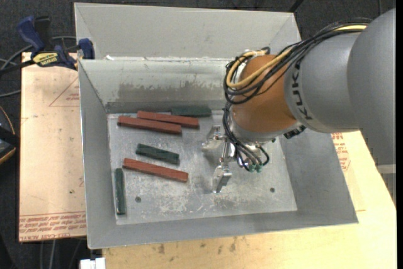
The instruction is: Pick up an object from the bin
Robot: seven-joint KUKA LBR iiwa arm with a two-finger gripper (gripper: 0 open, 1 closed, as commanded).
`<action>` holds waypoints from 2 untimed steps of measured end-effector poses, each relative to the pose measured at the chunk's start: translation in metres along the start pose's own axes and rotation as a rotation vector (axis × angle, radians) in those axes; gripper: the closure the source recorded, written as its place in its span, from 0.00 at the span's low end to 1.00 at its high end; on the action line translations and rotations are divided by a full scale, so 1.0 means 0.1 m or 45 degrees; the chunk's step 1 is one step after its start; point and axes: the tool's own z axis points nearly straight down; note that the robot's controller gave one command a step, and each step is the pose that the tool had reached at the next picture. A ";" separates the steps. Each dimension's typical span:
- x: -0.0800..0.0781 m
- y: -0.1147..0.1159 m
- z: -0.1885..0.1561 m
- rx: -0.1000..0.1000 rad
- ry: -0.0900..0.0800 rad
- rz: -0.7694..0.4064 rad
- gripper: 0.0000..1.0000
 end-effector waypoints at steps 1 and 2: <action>-0.12 0.16 -0.05 -0.003 -0.002 -0.299 0.00; 0.07 0.72 0.15 -0.006 -0.028 -0.052 1.00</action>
Offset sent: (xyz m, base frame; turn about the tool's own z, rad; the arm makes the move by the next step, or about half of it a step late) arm -0.0175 0.0695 -0.0244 -0.0399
